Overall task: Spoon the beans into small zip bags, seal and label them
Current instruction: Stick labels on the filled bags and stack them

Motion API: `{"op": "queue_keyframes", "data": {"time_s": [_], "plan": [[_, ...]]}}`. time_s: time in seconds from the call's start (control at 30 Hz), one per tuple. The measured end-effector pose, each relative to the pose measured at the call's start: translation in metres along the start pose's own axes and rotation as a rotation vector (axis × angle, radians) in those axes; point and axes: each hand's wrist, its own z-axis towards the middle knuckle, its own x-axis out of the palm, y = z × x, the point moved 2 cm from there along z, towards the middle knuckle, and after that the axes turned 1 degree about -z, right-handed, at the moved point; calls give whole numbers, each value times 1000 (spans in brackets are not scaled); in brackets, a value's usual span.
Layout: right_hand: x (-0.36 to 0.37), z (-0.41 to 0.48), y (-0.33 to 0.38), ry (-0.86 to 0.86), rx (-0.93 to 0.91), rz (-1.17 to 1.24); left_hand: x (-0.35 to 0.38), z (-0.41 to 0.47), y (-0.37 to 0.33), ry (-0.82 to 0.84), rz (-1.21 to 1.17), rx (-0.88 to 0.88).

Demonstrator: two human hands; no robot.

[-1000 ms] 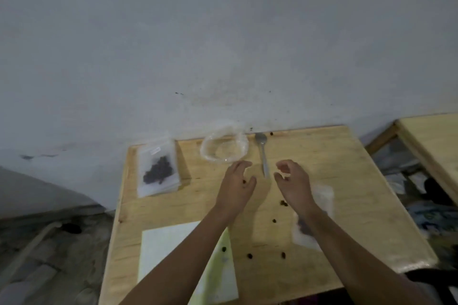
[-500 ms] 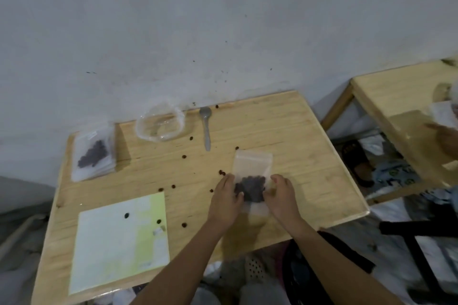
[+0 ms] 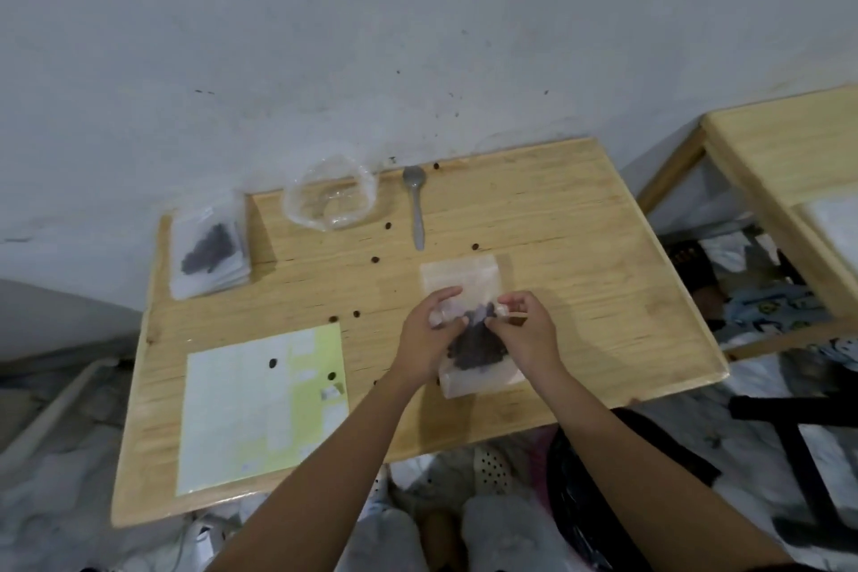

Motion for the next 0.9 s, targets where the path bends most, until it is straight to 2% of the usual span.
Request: {"op": "queue_keyframes", "data": {"time_s": [0.17,0.27,0.43,0.53,0.63,0.8,0.9], "plan": [[58,-19,30,167,-83,-7,-80,-12,5,-209,-58,14],[97,-33,40,259,-90,-39,-127,-25,15,-339,-155,-42],[140,-59,41,452,-203,-210,-190,-52,25,-609,-290,-73],[155,-72,38,562,-276,-332,-213,-66,38,-705,-356,-89],[165,-81,32,618,-299,-353,-224,-77,55,-752,-402,-115],[174,-83,31,586,-351,-444,-230,-88,63,-746,-436,-144],[170,-76,41,476,-372,-444,-232,-88,60,-665,-427,-133]]}}
